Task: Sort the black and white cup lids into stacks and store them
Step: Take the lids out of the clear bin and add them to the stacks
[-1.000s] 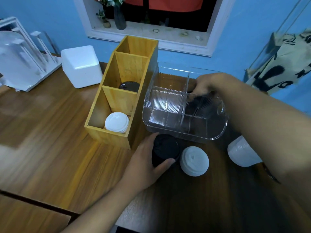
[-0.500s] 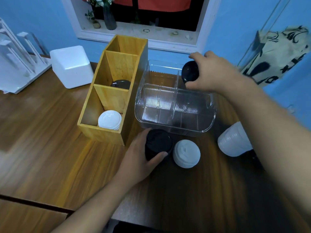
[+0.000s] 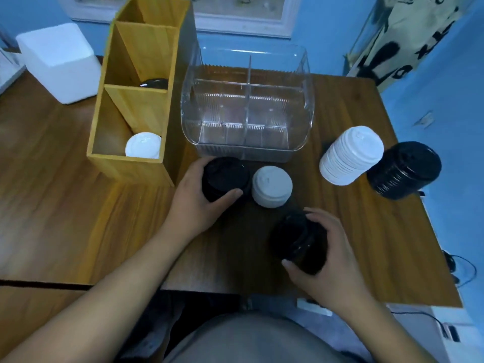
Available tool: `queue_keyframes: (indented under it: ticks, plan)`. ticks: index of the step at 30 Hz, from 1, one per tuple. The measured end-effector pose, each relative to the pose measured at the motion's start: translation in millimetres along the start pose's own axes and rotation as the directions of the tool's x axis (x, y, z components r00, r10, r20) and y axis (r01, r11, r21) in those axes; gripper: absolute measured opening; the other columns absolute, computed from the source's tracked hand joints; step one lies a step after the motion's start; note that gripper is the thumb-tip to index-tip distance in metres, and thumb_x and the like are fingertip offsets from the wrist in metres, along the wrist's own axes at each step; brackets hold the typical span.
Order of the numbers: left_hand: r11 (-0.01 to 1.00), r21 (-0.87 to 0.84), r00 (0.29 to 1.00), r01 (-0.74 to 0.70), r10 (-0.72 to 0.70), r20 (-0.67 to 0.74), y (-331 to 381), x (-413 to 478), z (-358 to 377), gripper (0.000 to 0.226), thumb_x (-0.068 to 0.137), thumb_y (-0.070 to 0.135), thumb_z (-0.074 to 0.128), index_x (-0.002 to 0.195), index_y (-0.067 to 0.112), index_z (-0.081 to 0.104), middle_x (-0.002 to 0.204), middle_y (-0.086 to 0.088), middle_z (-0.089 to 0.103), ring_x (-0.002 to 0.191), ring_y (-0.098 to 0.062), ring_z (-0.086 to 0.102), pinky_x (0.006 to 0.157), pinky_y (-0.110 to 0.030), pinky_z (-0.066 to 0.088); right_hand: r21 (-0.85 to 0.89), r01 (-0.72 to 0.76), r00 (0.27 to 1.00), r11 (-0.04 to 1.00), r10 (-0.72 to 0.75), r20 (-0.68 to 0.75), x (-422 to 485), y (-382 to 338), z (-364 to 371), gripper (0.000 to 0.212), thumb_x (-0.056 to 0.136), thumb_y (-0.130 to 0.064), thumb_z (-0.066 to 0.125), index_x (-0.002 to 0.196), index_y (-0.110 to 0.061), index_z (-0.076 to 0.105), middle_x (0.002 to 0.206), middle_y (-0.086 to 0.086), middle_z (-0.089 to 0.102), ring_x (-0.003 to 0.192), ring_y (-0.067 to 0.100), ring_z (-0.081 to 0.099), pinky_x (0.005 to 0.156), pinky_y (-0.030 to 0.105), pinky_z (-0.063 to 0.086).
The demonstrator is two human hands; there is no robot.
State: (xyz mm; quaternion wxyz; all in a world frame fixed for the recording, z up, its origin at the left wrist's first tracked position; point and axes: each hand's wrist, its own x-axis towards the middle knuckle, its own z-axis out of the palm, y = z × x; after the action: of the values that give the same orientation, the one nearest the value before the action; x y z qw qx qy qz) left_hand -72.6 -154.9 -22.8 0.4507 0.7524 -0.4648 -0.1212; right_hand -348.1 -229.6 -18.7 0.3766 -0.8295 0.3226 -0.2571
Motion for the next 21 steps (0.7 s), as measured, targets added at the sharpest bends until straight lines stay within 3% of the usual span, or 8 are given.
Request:
queue_keyframes:
  ticks: [3,5,7,10,12,14,18,21]
  plan:
    - [1.0,-0.004,1.0,0.001,-0.001,0.02,0,-2,-1,0.07,0.078,0.054,0.079,0.135,0.037,0.043,0.132,0.016,0.054,0.123,-0.001,0.051,0.101,-0.019,0.042,-0.077,-0.119,0.993,0.99,0.118,-0.015,-11,2,2,0.087,0.063,-0.042,0.088,0.129,-0.046,0.03,0.134,-0.031,0.039,0.129,-0.006,0.043,0.109,0.021,0.039]
    - [1.0,-0.014,0.999,0.026,-0.026,0.041,-1,-4,-2,0.075,0.076,0.049,0.082,0.139,0.032,0.043,0.133,0.017,0.052,0.124,0.0,0.049,0.1,-0.015,0.04,-0.194,-0.147,0.989,0.97,0.146,-0.018,-17,5,5,0.085,0.063,-0.051,0.086,0.129,-0.041,0.034,0.128,-0.031,0.036,0.134,-0.001,0.038,0.115,0.039,0.038]
    - [0.997,-0.028,0.996,0.069,-0.067,0.058,-4,-5,-3,0.086,0.073,0.049,0.084,0.144,0.027,0.041,0.135,0.016,0.05,0.126,-0.001,0.048,0.1,-0.011,0.038,-0.307,-0.125,0.989,0.944,0.142,0.036,-21,4,6,0.09,0.064,-0.062,0.082,0.135,-0.034,0.036,0.131,-0.027,0.035,0.144,0.005,0.028,0.123,0.046,0.025]
    - [0.994,-0.011,0.988,0.111,-0.109,0.109,-6,-4,-8,0.099,0.069,0.046,0.088,0.15,0.026,0.035,0.14,0.016,0.047,0.13,-0.001,0.044,0.101,-0.01,0.034,-0.324,-0.075,0.979,0.943,0.132,0.155,-19,2,-2,0.096,0.07,-0.072,0.072,0.148,-0.035,0.031,0.152,-0.017,0.035,0.152,0.006,0.016,0.126,0.045,0.013]
    - [0.996,-0.001,0.982,0.087,-0.086,0.168,-6,-5,-12,0.103,0.068,0.044,0.091,0.152,0.026,0.034,0.145,0.015,0.046,0.133,0.0,0.042,0.106,-0.016,0.034,-0.259,-0.006,0.966,0.966,0.072,0.247,-11,2,-12,0.089,0.077,-0.067,0.068,0.152,-0.034,0.033,0.16,-0.015,0.028,0.153,0.004,0.013,0.124,0.048,0.02]
    - [0.999,-0.016,0.98,0.046,-0.042,0.195,-7,-6,-15,0.099,0.068,0.04,0.092,0.15,0.028,0.037,0.142,0.018,0.047,0.131,0.005,0.043,0.108,-0.015,0.034,-0.276,0.062,0.953,0.959,0.025,0.302,-1,0,-19,0.084,0.08,-0.068,0.064,0.151,-0.033,0.039,0.159,-0.014,0.03,0.15,0.005,0.021,0.119,0.047,0.032]
    - [0.999,-0.032,0.985,0.033,-0.027,0.17,-7,-10,-13,0.091,0.068,0.04,0.092,0.145,0.034,0.043,0.139,0.019,0.052,0.13,0.005,0.047,0.107,-0.019,0.038,-0.414,0.052,0.968,0.909,0.057,0.246,10,-9,-13,0.085,0.073,-0.077,0.064,0.145,-0.035,0.044,0.141,-0.017,0.044,0.129,0.003,0.036,0.107,0.033,0.042]
    - [1.0,-0.021,0.983,0.023,-0.018,0.185,-7,-12,-12,0.092,0.067,0.041,0.093,0.145,0.031,0.044,0.14,0.016,0.052,0.129,0.003,0.048,0.106,-0.017,0.039,-0.354,0.084,0.942,0.931,0.042,0.334,12,-8,-11,0.085,0.076,-0.064,0.074,0.148,-0.038,0.037,0.141,-0.021,0.044,0.132,0.0,0.035,0.109,0.036,0.042]
